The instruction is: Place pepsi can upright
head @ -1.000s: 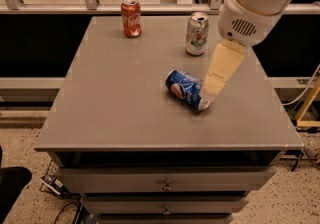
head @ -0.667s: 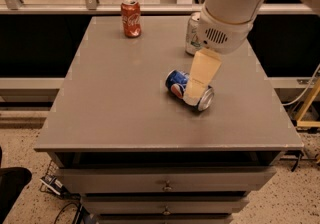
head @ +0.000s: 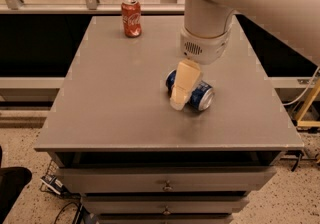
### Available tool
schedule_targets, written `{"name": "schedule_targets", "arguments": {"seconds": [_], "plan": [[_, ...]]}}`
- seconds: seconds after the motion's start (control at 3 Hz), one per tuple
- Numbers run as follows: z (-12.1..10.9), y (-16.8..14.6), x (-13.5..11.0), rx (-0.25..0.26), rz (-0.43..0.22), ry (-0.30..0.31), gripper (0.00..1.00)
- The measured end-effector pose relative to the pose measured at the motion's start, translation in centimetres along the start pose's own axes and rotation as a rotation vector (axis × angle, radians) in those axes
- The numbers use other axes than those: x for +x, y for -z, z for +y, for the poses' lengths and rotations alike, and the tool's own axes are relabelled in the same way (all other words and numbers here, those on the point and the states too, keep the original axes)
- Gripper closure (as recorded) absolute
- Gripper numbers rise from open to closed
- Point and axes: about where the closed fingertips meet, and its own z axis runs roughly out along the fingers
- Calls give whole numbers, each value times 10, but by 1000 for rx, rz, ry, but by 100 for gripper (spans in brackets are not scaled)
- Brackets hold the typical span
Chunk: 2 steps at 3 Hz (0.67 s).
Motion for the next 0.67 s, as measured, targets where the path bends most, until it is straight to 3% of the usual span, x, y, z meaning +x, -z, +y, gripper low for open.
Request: {"name": "schedule_targets", "arguments": {"seconds": [0.67], "plan": [[-2,-25,-21,-40,13,-46,0]]}}
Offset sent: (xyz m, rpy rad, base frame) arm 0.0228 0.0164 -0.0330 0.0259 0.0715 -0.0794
